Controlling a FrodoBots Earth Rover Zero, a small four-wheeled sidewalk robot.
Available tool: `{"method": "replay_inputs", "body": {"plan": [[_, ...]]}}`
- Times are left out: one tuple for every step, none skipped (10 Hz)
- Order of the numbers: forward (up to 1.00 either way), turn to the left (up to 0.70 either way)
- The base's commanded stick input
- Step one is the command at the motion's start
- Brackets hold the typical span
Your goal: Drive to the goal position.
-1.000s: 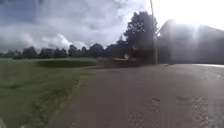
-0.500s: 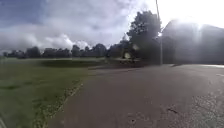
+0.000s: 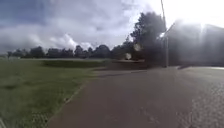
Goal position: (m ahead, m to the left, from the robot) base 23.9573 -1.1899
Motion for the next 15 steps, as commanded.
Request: {"method": "replay_inputs", "body": {"plan": [[0.70,0.00],[0.70,0.00],[0.70,0.00],[0.70,0.00],[0.70,-0.07],[0.70,-0.16],[0.70,-0.25],[0.70,-0.27],[0.70,-0.27],[0.70,-0.27],[0.70,-0.27],[0.70,-0.27],[0.70,-0.27],[0.70,-0.27],[0.70,-0.26]]}}
